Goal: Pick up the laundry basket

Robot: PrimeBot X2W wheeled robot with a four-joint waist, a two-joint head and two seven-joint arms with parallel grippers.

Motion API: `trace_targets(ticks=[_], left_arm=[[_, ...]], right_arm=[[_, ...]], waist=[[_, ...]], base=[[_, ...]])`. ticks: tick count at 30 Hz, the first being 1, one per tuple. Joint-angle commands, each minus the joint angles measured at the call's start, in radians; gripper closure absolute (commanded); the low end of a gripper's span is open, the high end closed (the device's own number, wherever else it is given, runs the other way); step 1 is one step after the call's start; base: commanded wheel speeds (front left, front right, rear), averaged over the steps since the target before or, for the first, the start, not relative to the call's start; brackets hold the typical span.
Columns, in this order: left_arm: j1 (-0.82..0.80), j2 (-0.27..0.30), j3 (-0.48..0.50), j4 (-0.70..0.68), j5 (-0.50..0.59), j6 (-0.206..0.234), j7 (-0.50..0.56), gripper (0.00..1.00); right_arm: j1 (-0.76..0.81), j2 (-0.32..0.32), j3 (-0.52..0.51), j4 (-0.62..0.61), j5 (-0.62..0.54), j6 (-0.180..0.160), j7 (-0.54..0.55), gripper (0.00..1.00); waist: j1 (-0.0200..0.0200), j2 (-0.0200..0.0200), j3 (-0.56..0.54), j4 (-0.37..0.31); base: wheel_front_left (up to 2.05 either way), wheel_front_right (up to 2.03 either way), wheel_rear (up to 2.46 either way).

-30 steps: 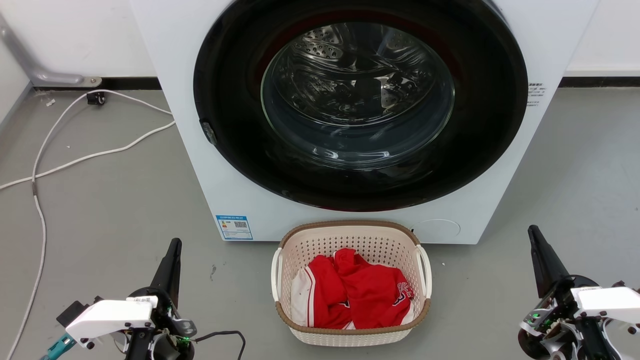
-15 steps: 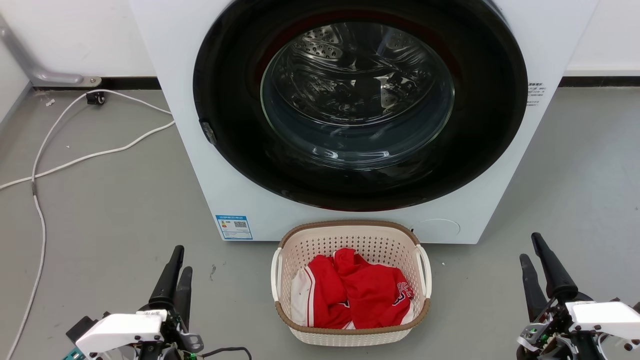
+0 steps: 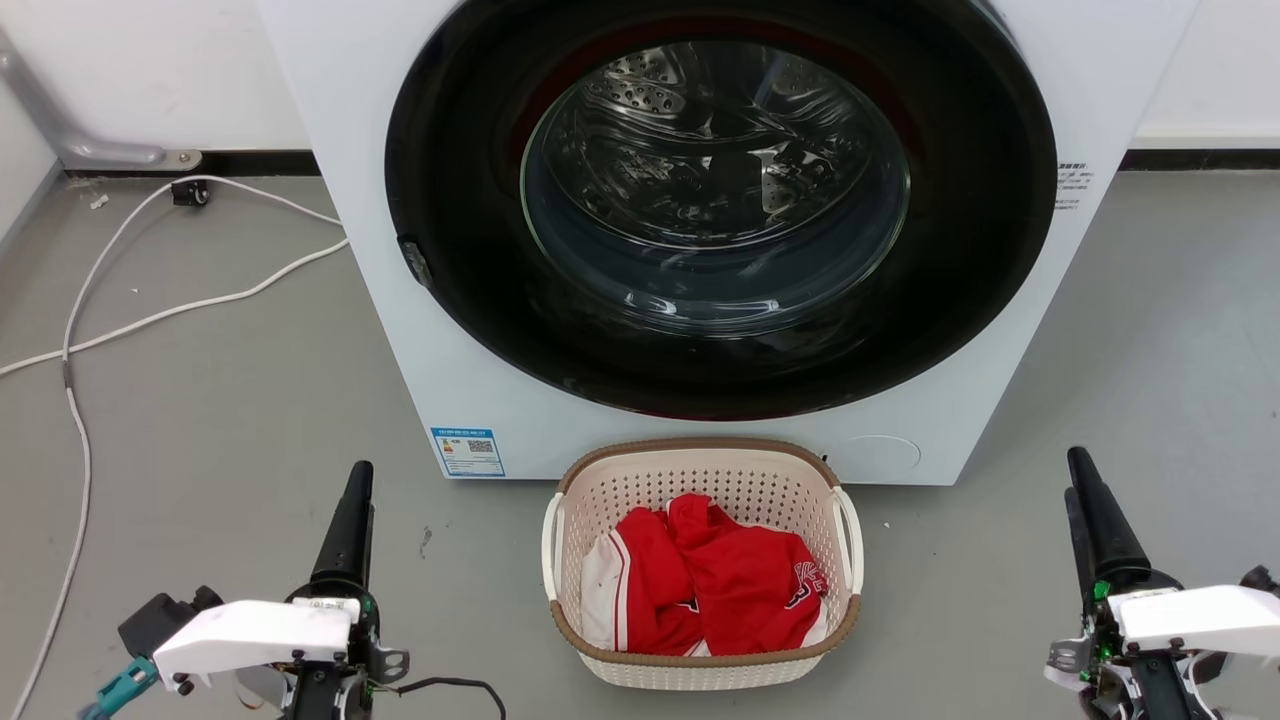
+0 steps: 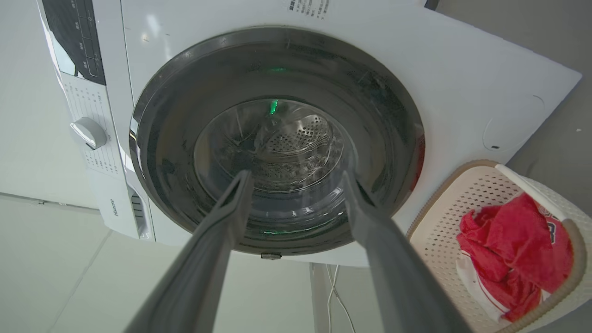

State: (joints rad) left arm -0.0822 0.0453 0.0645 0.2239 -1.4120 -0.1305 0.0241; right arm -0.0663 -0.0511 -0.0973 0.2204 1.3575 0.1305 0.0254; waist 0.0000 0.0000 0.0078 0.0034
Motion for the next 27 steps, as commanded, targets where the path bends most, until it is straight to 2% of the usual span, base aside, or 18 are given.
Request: trace_targets(ticks=[1,10,18,27], left_arm=[[-0.03,0.004,-0.001,-0.031,0.055,0.0,-0.014,0.0],[-0.035,0.004,-0.02,-0.068,0.2,0.0,-0.047,0.0],[-0.044,0.005,-0.055,-0.074,0.373,0.0,-0.076,0.0],[-0.054,0.005,-0.086,-0.075,0.554,0.007,-0.107,0.0]], right_arm=[[-0.015,-0.001,0.0,-0.035,-0.073,0.0,-0.014,0.0],[-0.006,0.0,0.01,-0.077,-0.286,0.0,-0.046,0.0],[0.005,0.0,0.018,-0.105,-0.473,0.0,-0.076,0.0],[0.015,0.0,0.019,-0.136,-0.632,0.0,-0.107,0.0]], waist=[[0.0,0.0,0.001,0.0],[0.0,0.0,0.001,0.002],[0.0,0.0,0.001,0.004],[0.0,0.0,0.001,0.006]], base=[[0.0,0.0,0.0],[0.0,0.0,0.0],[0.0,0.0,0.0],[0.0,0.0,0.0]])
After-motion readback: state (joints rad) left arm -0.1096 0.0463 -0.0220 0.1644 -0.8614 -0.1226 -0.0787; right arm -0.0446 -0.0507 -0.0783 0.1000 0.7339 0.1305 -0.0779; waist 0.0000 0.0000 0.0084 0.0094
